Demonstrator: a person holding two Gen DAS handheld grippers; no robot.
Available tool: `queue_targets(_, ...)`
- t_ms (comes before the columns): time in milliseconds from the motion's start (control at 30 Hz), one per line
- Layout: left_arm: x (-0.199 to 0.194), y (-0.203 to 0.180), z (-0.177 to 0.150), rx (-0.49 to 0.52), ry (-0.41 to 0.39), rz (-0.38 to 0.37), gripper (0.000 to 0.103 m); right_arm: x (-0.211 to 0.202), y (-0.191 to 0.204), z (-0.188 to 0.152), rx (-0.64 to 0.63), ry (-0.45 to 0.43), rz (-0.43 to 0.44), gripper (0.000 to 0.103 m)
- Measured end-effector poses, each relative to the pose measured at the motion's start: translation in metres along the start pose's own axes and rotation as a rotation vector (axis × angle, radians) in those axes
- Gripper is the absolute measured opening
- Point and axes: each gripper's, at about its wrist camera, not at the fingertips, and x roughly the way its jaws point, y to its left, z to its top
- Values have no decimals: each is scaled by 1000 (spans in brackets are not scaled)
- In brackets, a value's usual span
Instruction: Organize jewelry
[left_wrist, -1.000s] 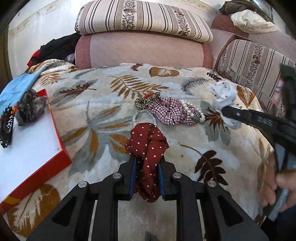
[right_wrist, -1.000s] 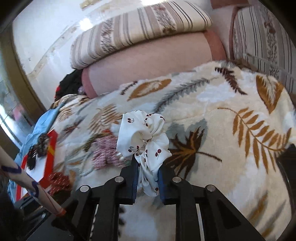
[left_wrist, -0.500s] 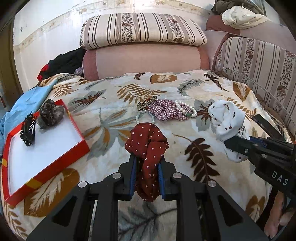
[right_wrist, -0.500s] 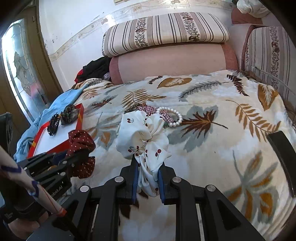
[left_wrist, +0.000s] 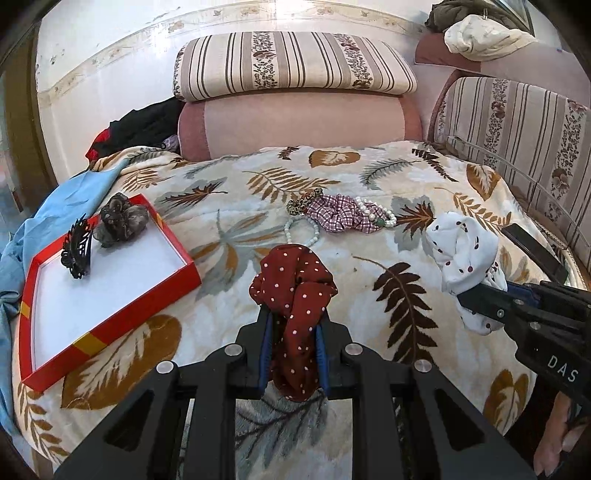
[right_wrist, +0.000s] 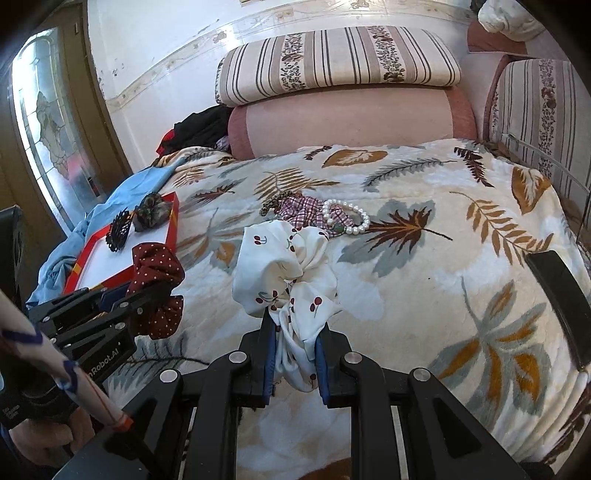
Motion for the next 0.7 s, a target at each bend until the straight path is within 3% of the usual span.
queue_targets(700, 2, 9, -3, -23, 6, 8, 19, 3, 14, -4, -28, 29, 9, 20)
